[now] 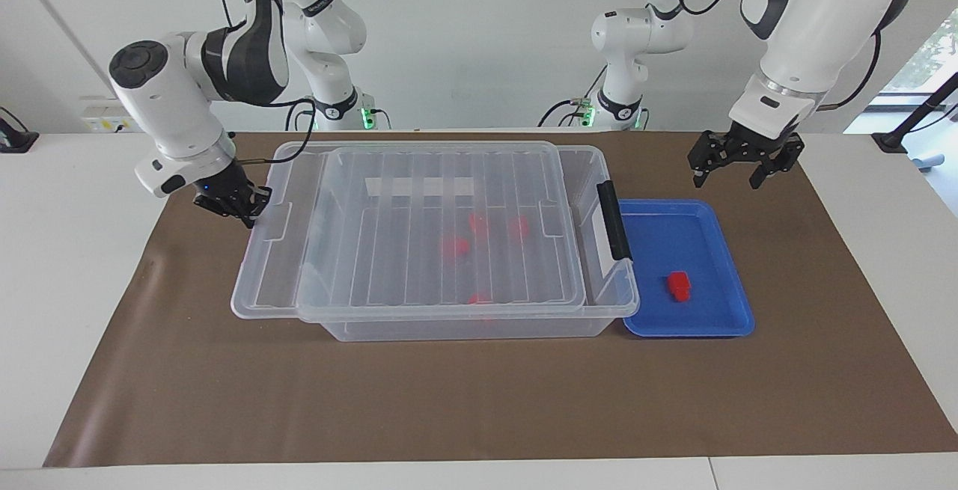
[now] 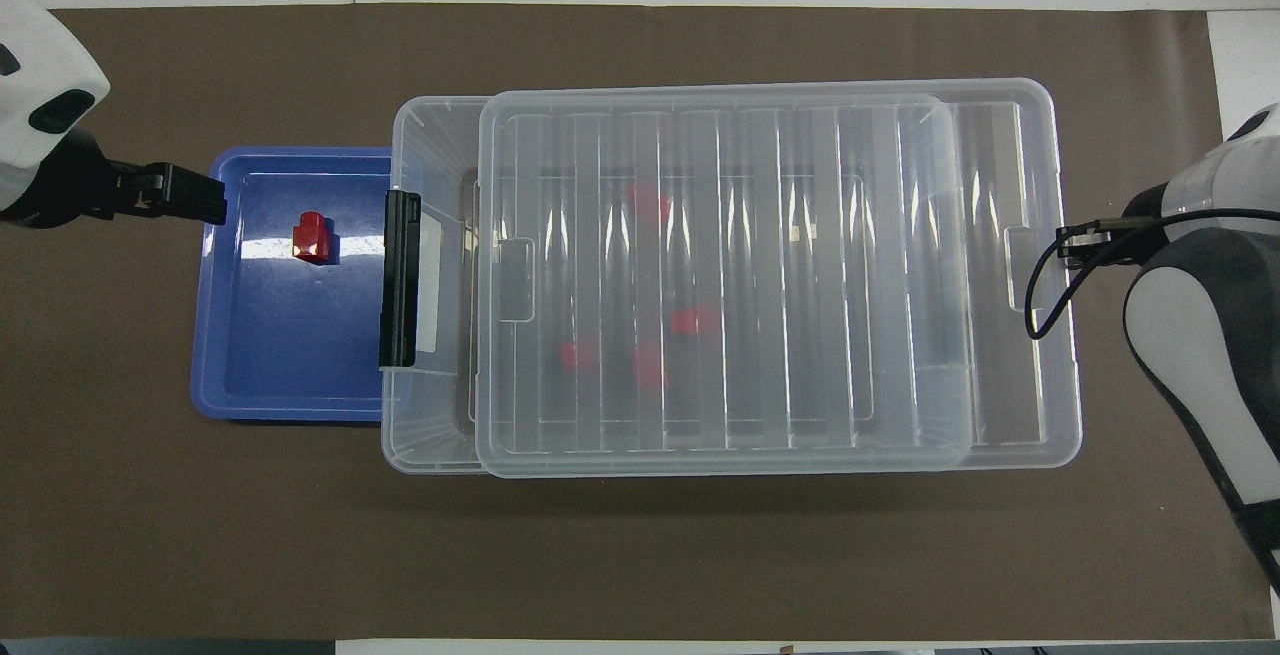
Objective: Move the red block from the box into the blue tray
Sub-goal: 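Slide the clear lid back over the box with the right gripper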
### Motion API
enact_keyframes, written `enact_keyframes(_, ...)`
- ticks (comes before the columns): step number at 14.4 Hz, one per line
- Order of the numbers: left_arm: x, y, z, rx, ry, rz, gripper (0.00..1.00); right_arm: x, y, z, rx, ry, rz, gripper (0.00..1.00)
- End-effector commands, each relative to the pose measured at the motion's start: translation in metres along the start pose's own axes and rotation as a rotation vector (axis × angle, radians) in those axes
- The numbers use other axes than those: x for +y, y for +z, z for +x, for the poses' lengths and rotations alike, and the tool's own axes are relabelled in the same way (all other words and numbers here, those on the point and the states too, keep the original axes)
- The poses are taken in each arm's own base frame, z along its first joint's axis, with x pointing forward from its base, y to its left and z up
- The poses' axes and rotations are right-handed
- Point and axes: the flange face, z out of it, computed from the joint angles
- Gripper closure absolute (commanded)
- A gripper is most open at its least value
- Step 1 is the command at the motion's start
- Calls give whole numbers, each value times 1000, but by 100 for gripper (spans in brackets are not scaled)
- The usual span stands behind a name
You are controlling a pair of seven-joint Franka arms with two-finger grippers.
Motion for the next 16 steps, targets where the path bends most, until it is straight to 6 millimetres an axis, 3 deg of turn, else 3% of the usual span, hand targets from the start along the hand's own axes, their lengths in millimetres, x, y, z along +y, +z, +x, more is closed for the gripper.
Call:
enact_keyframes(1, -10, 0, -6, -39, 24, -25, 0, -13, -1, -7, -5, 39, -1, 100)
enact_keyframes(3, -13, 2, -14, -40, 18, -30, 0, -33, -2, -7, -4, 31, -1, 100)
enact_keyframes(6, -11, 0, -14, -29, 17, -36, 0, -43, -2, -8, -4, 45, -1, 100)
enact_keyframes(16, -14, -5, -13, -28, 16, -38, 0, -63, -3, -10, 0, 62, 0, 100)
